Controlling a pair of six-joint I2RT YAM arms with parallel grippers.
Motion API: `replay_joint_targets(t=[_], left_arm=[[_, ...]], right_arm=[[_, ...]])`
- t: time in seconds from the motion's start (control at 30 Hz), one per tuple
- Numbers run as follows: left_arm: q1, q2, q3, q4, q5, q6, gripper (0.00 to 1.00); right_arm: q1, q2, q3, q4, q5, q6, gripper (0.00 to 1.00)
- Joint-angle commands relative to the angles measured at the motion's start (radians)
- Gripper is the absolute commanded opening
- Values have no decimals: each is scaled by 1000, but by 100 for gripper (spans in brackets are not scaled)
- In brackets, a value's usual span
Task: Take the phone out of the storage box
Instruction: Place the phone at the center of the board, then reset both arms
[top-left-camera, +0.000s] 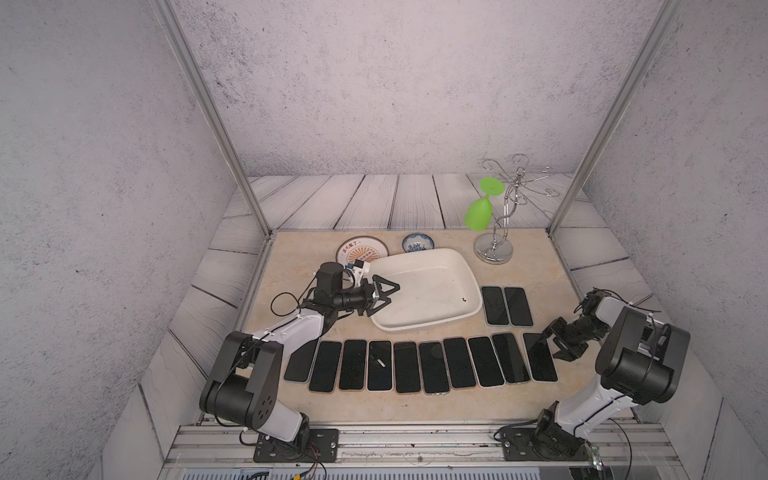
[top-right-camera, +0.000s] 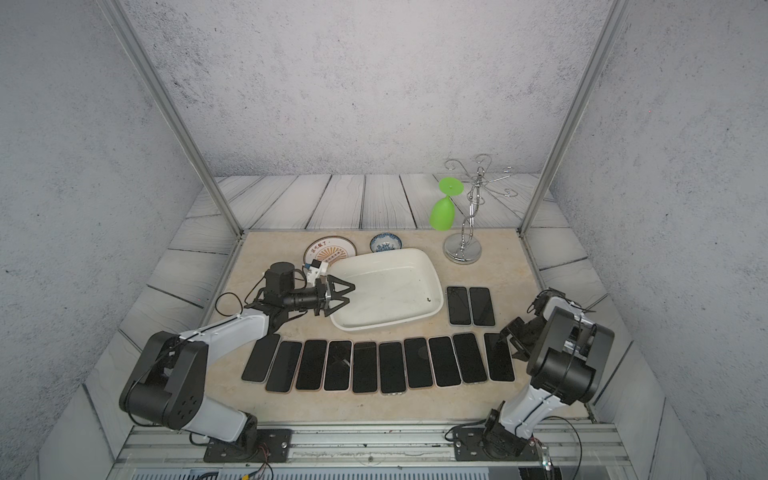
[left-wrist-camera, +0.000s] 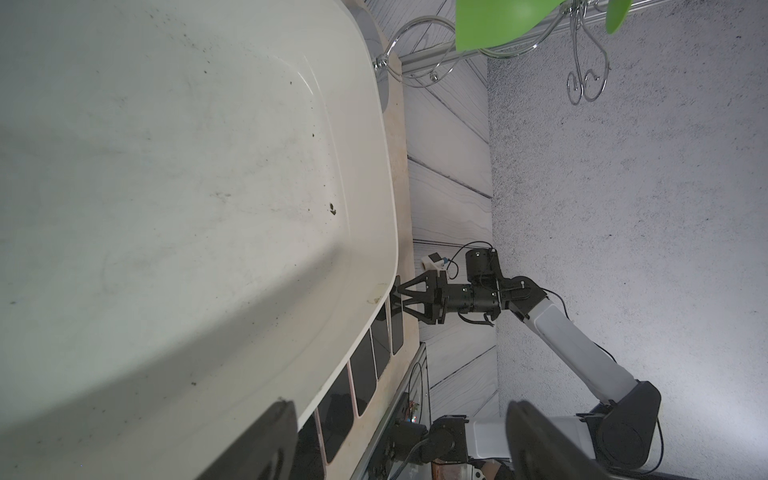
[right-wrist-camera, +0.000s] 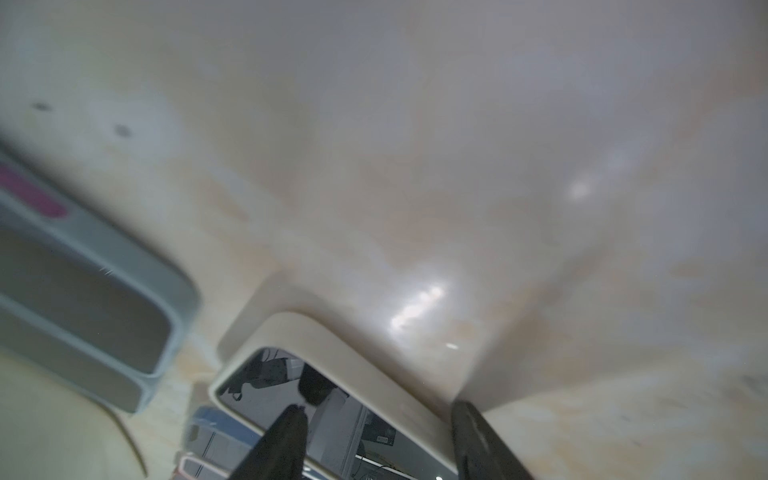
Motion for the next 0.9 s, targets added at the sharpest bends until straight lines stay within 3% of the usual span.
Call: replay_joint_targets(t=[0.0,0.13,0.3,0.47,0.5,0.53,0.7,0.77,0.87], left_arm=[[-10,2,13,-2,21,0,85],[-17,-1,18,-20,13,16,85],[-22,6,27,-41,15,28,85],[-21,-40,57,-166,-18,118,88],[-19,-59,63,-188,-28,140,89],[-14,-88,69,-217,-45,166,89],[33,-300,65,-411,-220,345,92],[62,-398,70,-548,-390,420,98],[146,-469,55,-625,-600,503,98]], right_arm=[[29,30,19,59,-126,-26,61],[29,7,18,19,-111,-57,62],[5,-50,13,-11,-49,-56,71],[-15,-171,62,-12,-58,-22,86],[-15,-202,67,6,-83,-17,98],[-14,-234,69,32,-114,-12,99],[31,-457,-32,306,-153,-14,99],[106,-572,-124,452,-27,-44,99],[214,-683,-278,691,106,-84,99]])
